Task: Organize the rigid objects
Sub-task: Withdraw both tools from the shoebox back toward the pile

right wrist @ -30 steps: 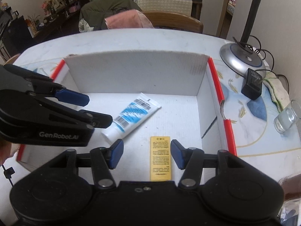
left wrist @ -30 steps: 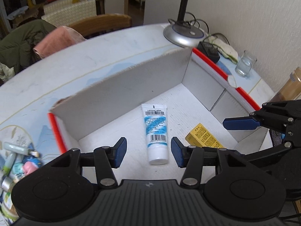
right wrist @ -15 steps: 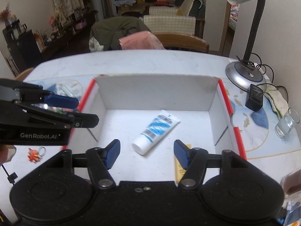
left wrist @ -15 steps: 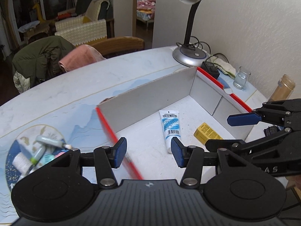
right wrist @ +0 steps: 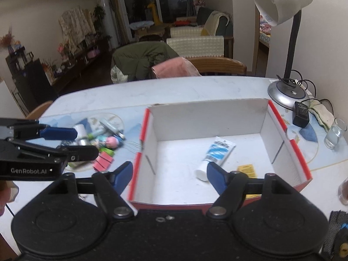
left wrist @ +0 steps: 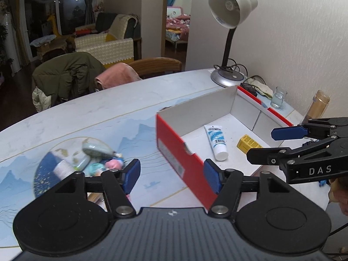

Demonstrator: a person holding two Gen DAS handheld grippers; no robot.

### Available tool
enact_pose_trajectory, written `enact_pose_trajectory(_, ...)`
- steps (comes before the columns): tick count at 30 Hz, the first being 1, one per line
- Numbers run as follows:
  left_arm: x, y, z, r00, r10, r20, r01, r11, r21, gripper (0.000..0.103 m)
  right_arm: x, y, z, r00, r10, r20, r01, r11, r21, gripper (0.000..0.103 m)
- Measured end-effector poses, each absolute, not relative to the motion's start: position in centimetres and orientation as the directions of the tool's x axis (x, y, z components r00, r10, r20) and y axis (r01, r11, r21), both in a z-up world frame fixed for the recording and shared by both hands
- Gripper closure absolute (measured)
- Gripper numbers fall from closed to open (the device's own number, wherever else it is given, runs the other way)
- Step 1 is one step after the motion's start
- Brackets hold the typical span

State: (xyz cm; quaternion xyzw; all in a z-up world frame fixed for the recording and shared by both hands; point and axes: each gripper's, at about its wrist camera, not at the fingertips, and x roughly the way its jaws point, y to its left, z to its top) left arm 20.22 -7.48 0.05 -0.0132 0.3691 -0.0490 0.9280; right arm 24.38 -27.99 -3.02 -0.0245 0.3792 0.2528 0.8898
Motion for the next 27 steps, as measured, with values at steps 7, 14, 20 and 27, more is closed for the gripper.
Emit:
enact_pose_trajectory(7, 17.0, -4.1, 0.4, 0.750, -0.075, -0.657, 0.047, 0.997, -0.061, 0.037, 21.8, -25.5, -2.4, 0.610, 0.447, -0.654, -0.467, 0.870, 0.159, 0.019)
enact_pose_trajectory(14, 14.2, -1.3, 0.1, 0.767, -0.056, -0.639, 0.012, 0.997, -0.072, 0.025, 19.2, -22.5, -2.3, 0.619, 0.454, -0.641, -0.489, 0.862, 0.138, 0.012)
enact_pose_trajectory(20, 12.1, 0.6, -0.1, 0.787, -0.034, -0.616, -0.015, 0.997, -0.074, 0.020, 17.6, -20.4, -2.6, 0.602, 0.481, -0.638, -0.510, 0.846, 0.155, 0.011)
enact_pose_trajectory(27, 10.5, 3.1, -0.9, 0.806, -0.003, -0.592, -0.046, 0.997, -0.068, 0.012, 16.2, -18.4, -3.3, 0.583, 0.494, -0.645, -0.530, 0.833, 0.159, 0.011)
